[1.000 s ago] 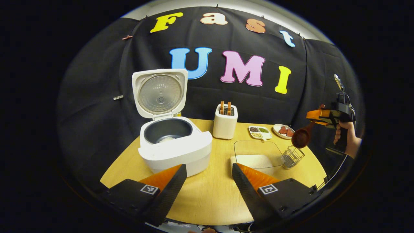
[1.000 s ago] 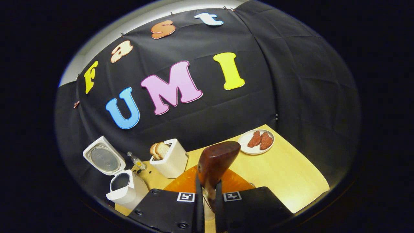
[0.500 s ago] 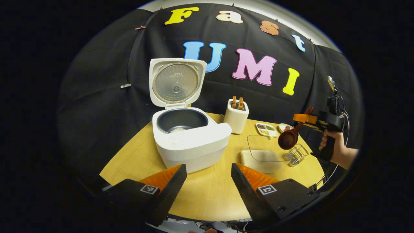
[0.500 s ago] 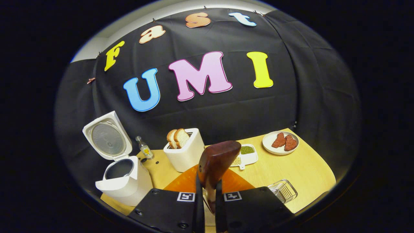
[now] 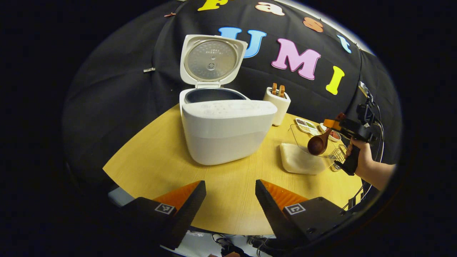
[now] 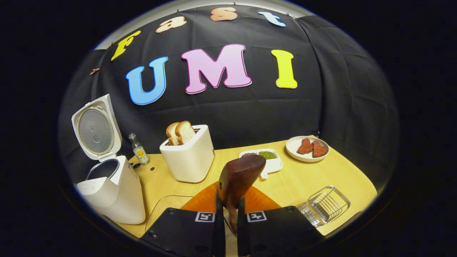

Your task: Close the left gripper, press the button to open the rice cooker; take a wooden spoon from the chopstick holder with the right hand, scoop a spoonful of rice and pour it into the rice cooker, then put the wooden spoon back into the chopstick holder.

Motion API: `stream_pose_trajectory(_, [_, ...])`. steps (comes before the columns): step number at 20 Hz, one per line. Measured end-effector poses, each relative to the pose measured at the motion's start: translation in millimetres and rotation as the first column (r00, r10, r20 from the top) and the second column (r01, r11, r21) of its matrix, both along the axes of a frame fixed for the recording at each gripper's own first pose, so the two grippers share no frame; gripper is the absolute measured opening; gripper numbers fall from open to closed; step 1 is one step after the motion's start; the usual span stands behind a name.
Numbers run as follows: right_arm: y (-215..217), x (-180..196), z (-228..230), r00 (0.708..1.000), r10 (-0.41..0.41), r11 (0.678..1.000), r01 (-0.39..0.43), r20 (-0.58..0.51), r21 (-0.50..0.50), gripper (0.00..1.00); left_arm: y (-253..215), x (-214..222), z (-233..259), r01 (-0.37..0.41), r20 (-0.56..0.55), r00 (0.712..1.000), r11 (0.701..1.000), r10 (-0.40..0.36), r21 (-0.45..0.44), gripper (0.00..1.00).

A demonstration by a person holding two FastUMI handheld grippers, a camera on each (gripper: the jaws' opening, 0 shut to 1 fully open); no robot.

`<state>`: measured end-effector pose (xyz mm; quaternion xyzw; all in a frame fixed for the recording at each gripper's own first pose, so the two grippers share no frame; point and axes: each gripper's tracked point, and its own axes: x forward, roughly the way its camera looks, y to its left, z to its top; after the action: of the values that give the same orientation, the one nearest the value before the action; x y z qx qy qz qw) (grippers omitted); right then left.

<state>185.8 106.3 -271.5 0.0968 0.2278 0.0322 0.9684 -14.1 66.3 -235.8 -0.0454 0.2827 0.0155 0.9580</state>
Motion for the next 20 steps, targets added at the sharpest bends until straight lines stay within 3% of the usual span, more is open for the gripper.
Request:
stream_pose_trajectory(1, [5.3,-4.5,-6.8,1.0,-0.007,1.0,0.007,-0.019,0.02,0.17,0.8,-2.0,-1.1,-0.003,-0.007,1.0,1.0,0.003,-0.01,0.96])
stream_pose_trajectory(3, [13.1,-9.1,-11.0,0.999,-0.022,0.998,0.024,-0.037,0.05,0.13,2.9,-0.1,-1.4,-0.012,-0.009,1.0,1.0,0.011,-0.025,0.96])
stream_pose_trajectory(4, [19.4,-13.7,-12.0,0.998,-0.029,0.997,0.032,-0.05,0.072,0.18,4.2,0.4,0.7,-0.017,-0.008,1.0,0.999,0.017,-0.029,0.98])
stream_pose_trajectory(9, [54.5,-28.9,-11.5,0.988,-0.018,0.977,0.049,-0.151,0.209,0.17,15.7,-6.5,8.0,-0.037,0.019,0.999,0.998,0.038,-0.048,0.96])
stream_pose_trajectory(13, [78.1,-43.8,-3.1,0.971,-0.008,0.939,0.088,-0.237,0.331,0.17,15.9,-12.9,8.4,-0.009,0.018,1.0,0.999,0.01,-0.053,0.96])
stream_pose_trajectory(16, [77.4,-51.5,0.5,0.959,-0.017,0.93,0.119,-0.281,0.348,0.17,17.7,-18.5,8.2,0.03,0.01,1.0,0.999,-0.029,-0.041,0.96])
stream_pose_trajectory(18, [67.3,-54.6,0.5,0.945,-0.057,0.908,0.183,-0.322,0.377,0.17,20.9,-20.6,12.2,0.054,0.017,0.998,0.998,-0.054,-0.028,0.96])
stream_pose_trajectory(20, [52.6,-55.7,-0.2,0.923,-0.112,0.861,0.275,-0.367,0.428,0.18,25.1,-20.8,14.5,0.073,0.023,0.997,0.997,-0.073,-0.017,0.96])
